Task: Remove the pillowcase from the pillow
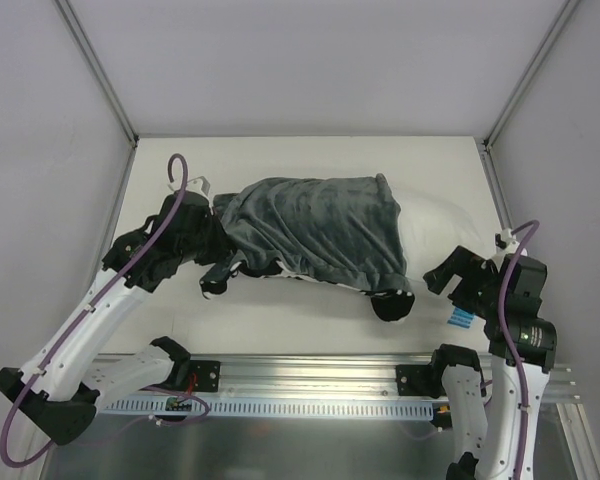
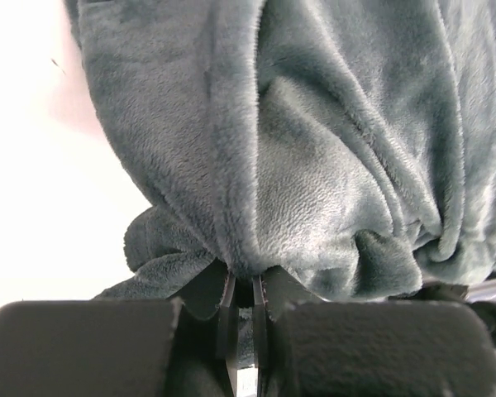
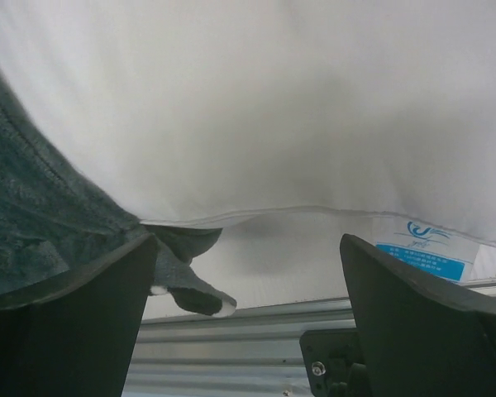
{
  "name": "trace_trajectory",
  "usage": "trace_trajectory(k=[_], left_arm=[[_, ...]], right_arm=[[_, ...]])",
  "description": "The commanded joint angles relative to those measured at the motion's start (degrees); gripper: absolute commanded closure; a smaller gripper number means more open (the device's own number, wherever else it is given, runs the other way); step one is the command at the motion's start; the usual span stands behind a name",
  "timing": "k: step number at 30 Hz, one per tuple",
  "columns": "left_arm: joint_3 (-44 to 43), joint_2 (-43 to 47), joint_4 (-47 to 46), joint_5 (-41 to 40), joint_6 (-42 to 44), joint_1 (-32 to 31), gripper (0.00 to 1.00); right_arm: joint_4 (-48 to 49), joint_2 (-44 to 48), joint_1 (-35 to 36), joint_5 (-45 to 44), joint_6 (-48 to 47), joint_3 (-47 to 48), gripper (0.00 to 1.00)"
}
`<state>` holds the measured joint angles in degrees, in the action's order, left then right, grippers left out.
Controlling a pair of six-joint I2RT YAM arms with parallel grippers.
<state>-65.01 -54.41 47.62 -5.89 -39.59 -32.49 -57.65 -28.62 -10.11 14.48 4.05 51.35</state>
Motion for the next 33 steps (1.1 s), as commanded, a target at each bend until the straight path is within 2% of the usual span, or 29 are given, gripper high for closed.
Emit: trace_trajectory(k=[1,6,12,16,19,20,24,25,27,29,32,33], left_arm=[[-7.31,0.01,-1.21,-2.20,1.10,2.34,1.00],[-10.13,-0.78,-0.33,-2.19,1.45,3.75,1.00],[-9.87,0.45,1.87,-3.16,2.33,5.24,1.00],[-10.04,0.80,2.04,-2.29,2.59,5.77,1.00],[-10.13,1.06,2.04,-1.58,2.85,5.68,1.00],[-10.05,0.98,2.04,-1.41,2.86,5.77,1.00],[-9.26,0.45,2.04,-0.62,2.42,5.77,1.00],[-9.17,0.36,1.96,-0.35,2.24,5.77,1.00],[-8.82,0.01,1.87,-0.09,1.89,5.77,1.00],[-8.90,-0.52,1.78,0.35,1.89,5.77,1.00],[-9.87,-0.69,1.69,0.27,2.24,5.77,1.00],[-10.91,-0.78,1.69,-0.17,2.50,5.77,1.00]], right_arm=[[1.39,-1.17,0.44,-0.70,6.03,-2.47,0.04],[6.23,-0.12,0.44,-1.46,19.47,-4.95,0.04],[4.22,1.20,-0.17,-7.01,26.61,-2.48,0.04],[4.29,0.67,-0.44,-3.69,35.99,-6.25,0.04],[9.99,1.99,-0.44,0.26,41.63,-12.84,0.04],[15.23,2.86,-0.35,0.72,45.48,-15.90,0.04],[24.58,1.21,1.49,-2.79,49.90,-20.05,0.04],[30.95,0.24,2.63,-2.53,50.35,-21.02,0.04],[34.08,-2.83,4.47,-3.40,50.79,-21.65,0.01],[36.19,-8.27,7.45,-6.03,49.04,-19.46,0.14],[38.83,-13.03,9.31,-7.36,47.01,-15.59,0.84],[38.58,-13.73,9.32,-7.10,46.66,-14.10,0.99]])
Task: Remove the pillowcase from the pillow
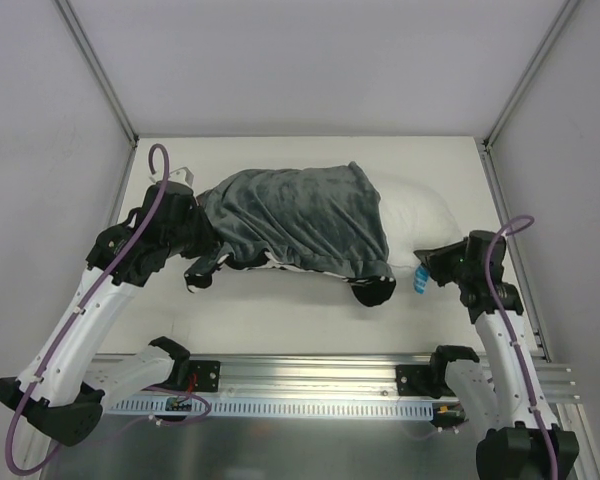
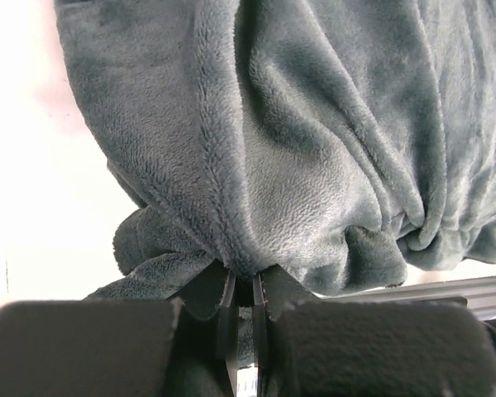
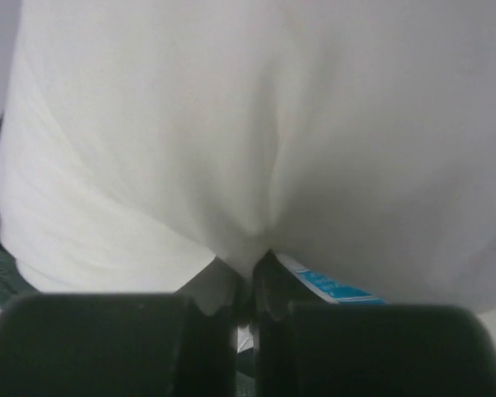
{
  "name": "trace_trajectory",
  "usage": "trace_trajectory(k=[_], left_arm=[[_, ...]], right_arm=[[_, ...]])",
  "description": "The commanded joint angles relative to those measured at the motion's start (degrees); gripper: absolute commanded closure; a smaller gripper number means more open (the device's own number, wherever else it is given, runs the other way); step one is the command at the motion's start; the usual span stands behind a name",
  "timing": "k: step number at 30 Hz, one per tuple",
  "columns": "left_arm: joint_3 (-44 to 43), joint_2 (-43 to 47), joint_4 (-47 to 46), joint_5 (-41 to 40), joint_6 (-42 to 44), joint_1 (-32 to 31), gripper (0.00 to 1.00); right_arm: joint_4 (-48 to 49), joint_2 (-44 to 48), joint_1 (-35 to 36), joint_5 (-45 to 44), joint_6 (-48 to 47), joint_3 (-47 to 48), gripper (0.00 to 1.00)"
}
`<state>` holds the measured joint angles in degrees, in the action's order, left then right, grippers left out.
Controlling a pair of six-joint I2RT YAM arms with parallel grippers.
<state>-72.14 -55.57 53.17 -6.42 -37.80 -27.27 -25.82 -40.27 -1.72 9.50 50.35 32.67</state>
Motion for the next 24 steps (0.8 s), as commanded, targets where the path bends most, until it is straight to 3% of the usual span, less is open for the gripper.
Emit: trace_trajectory(k=[1,6,7,9,13,15,16,18,24], left_arm=[[-4.41,0.38,-3.77,0.18,1.15,0.55,1.00],[-11.77,0.46,0.09,-5.25,5.36,2.73,1.00],[-12.58,0.29,0.79,-5.80,6.59,3.62,1.00],[-13.72,0.11,2.73,-7.29,10.19,6.07,1.00],[-12.51,-0.33,4.84,-3.71,11.87,18.27,1.00],[-11.18,-0.24,4.75,0.42,12.05,27.24,1.00],[-10.92,-0.50,4.75,4.61,12.31,33.18,1.00],[-11.00,-0.94,4.84,8.68,12.49,37.53,1.00],[-15.92,0.11,4.84,11.69,11.00,38.69,1.00]], right_arm=[[6.40,-2.27,0.92,-2.64,-1.55,8.34,0.99],[-8.08,-0.51,-0.65,-15.97,-11.22,24.26,0.99],[-10.71,-0.51,-4.49,-15.91,-13.67,25.94,0.99],[-11.53,-1.12,-10.38,-10.68,-14.83,28.85,0.99],[-11.62,-2.97,-27.15,-0.37,-15.02,28.68,0.99],[-11.62,-4.11,-30.96,3.66,-14.75,28.16,0.99],[-11.62,-4.46,-31.85,3.86,-14.93,28.24,0.99],[-11.53,-4.73,-31.95,5.52,-14.76,28.42,0.99],[-14.86,-2.45,-28.35,5.18,-17.56,35.25,0.99]])
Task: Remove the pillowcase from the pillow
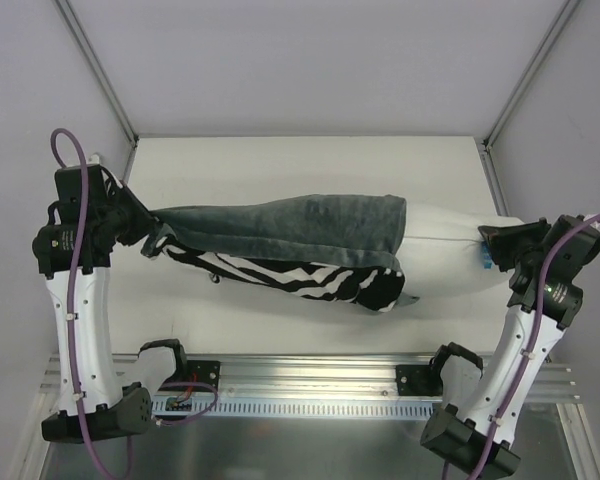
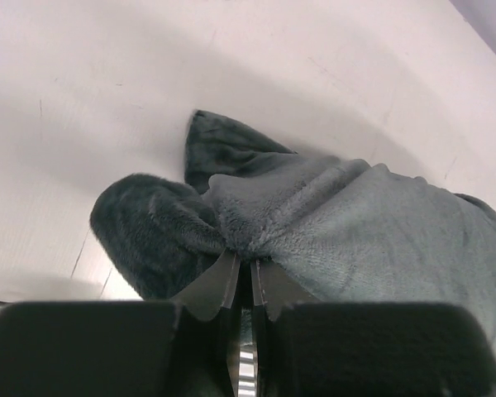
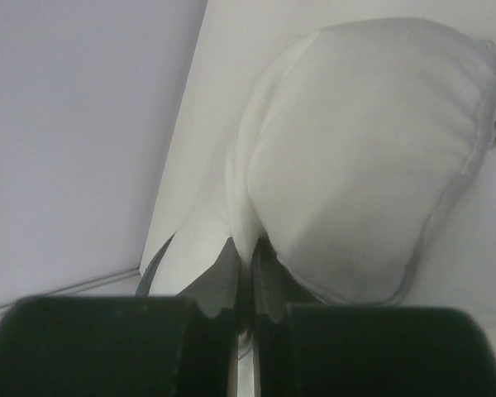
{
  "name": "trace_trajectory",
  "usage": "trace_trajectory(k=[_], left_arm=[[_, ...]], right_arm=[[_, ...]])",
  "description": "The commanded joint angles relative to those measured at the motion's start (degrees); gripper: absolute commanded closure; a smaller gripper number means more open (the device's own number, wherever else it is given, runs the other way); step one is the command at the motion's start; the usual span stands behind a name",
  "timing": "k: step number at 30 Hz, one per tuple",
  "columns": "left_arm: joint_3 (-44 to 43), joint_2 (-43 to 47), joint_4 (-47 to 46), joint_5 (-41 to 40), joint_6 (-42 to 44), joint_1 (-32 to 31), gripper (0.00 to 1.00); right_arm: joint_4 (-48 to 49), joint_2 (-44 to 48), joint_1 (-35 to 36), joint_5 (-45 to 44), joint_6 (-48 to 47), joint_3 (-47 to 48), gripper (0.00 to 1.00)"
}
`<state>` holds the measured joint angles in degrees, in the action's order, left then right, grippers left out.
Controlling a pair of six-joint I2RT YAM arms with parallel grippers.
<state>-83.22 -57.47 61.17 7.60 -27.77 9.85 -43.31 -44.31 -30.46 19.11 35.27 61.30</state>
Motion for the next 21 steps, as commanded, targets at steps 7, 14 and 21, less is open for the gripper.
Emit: trace_trajectory(k=[7,14,21], left_arm=[[-10.03,8.86,-4.03,-0.92,-2.46,1.67,1.00],[-18.11,13.53,-5.80,-7.15,-2.20,-0.18,1.00],[-15.75,2.82,-7.72,-5.14,-2.01,-0.27,1.00]], right_arm=[[-3.62,2.75,2.24,-3.65,-3.45,23.13,0.99],[-8.81,2.66,3.65,-6.10,-5.12,33.70,0.99],[-1.10,-2.95,3.83,-1.46,-2.76,25.49,0.99]])
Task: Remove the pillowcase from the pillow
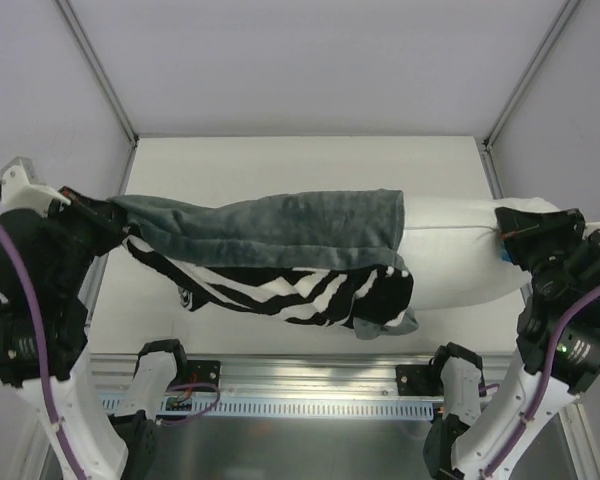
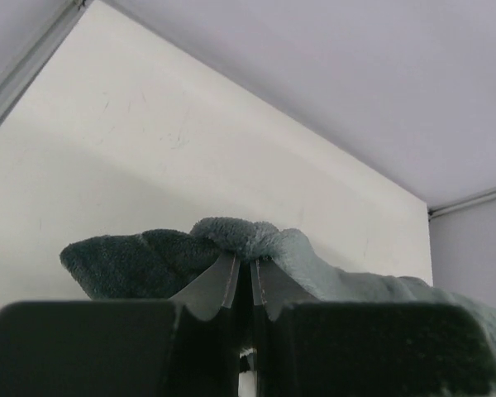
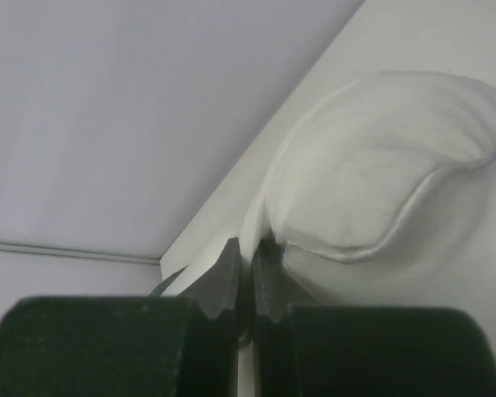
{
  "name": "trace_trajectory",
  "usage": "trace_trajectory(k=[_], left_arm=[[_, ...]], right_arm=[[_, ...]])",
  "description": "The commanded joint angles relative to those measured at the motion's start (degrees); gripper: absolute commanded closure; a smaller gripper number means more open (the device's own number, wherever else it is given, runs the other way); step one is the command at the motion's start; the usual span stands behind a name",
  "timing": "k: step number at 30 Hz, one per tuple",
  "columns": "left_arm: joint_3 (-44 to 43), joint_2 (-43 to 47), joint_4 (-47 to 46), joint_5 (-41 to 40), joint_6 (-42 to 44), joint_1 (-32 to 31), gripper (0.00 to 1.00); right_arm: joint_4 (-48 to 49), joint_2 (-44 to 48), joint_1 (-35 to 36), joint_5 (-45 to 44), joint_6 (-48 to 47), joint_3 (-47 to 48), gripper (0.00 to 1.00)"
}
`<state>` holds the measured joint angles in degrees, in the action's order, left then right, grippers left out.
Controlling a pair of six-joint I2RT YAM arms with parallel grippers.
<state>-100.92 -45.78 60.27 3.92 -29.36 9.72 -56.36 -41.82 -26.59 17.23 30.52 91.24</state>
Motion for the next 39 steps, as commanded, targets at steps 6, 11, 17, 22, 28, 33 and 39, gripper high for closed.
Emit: trace_trajectory(k=[6,11,17,22,28,33,39], left_arm=[[8.13,-24.32,-19.22,8.72,-3.07,-0.05,0.80],[3.01,-36.58,-17.64,15.06,0.10,-0.13,0.03],[8.35,-31.75,-17.73,13.48,3.78,-1.01,0.01],[16.18,-28.05,-17.73,13.31,5.90,-3.73,0.05],[21.20,-28.66,-17.73,7.95,6.60,-14.54,0.02],[21.82,-32.18,-18.17,6.54,5.90,-21.56,0.01],[22.79,-37.01,-19.49,2.67,4.76,-30.35,0.01]], right_arm=[[16.65,-27.27,8.56,0.78,-3.43,-3.13,0.62],[9.76,-33.69,12.70,-0.70,-9.95,1.33,0.04],[13.91,-25.24,12.79,-3.00,-12.76,-10.02,0.04],[13.73,-25.41,12.88,-3.43,-15.14,-13.98,0.04],[13.56,-26.29,12.97,-5.63,-14.71,-15.13,0.04],[14.17,-28.84,12.97,-6.33,-13.48,-14.34,0.04],[17.59,-34.98,13.84,-8.17,-10.49,-13.72,0.04]])
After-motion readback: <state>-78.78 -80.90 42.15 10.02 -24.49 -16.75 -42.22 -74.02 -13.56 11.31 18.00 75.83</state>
